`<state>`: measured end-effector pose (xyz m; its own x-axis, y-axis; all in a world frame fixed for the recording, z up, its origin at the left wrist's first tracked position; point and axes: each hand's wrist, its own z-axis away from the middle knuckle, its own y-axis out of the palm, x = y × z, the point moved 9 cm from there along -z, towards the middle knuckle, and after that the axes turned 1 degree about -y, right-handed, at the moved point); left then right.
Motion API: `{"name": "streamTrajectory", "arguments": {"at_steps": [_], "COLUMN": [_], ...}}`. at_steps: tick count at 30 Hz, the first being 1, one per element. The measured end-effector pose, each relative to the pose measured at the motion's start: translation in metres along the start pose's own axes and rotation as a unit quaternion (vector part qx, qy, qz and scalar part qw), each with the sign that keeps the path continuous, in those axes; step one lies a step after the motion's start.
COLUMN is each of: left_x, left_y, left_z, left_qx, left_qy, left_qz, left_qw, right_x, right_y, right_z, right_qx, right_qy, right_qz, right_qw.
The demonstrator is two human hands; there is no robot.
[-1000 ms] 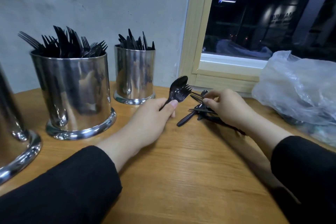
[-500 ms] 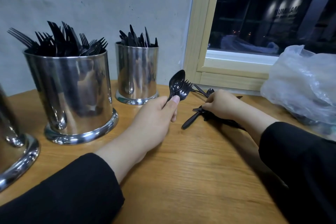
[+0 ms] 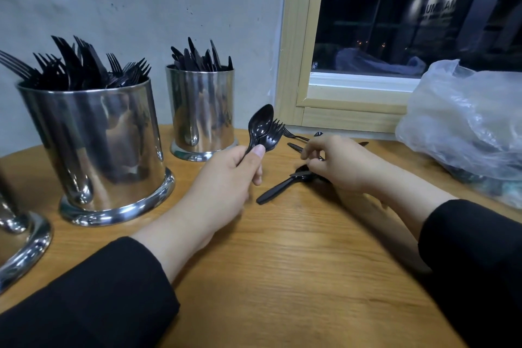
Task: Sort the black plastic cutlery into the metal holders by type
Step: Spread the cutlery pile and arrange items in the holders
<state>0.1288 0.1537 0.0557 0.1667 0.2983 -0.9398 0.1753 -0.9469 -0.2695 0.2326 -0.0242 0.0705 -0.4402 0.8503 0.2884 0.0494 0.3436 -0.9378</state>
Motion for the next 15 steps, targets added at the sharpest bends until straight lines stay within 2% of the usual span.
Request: {"name": "streamTrajectory", "arguments": {"at_steps": [4,6,13,15], "left_x": [0.0,0.001,0.0,0.0], "left_y": [0.001,0.001,0.0,-0.003], "left_z": [0.0,0.0,-0.001,-0.001], "left_qx": [0.002,0.002,-0.002,-0.011], "left_qy": [0.005,0.007,0.009,0.015], "left_qz": [-0.005,-0.003,-0.007,-0.013], "left_qw": [1.0,1.0,1.0,1.0], "right_x": [-0.002,-0.007,-0.01,-0.009], "right_y": [0.0,0.004,0.01,0.004], "right_z": [0.001,-0.002,-0.009,-0.007], "right_qx": [-0.026,-0.007,0.007,-0.024], "right_qy": [0.037,0.066,0.084,0.071], "right_qz": [0.076,0.076,-0.039,-0.086], "right_qw": [0.996,0.995,0.996,0.994]}}
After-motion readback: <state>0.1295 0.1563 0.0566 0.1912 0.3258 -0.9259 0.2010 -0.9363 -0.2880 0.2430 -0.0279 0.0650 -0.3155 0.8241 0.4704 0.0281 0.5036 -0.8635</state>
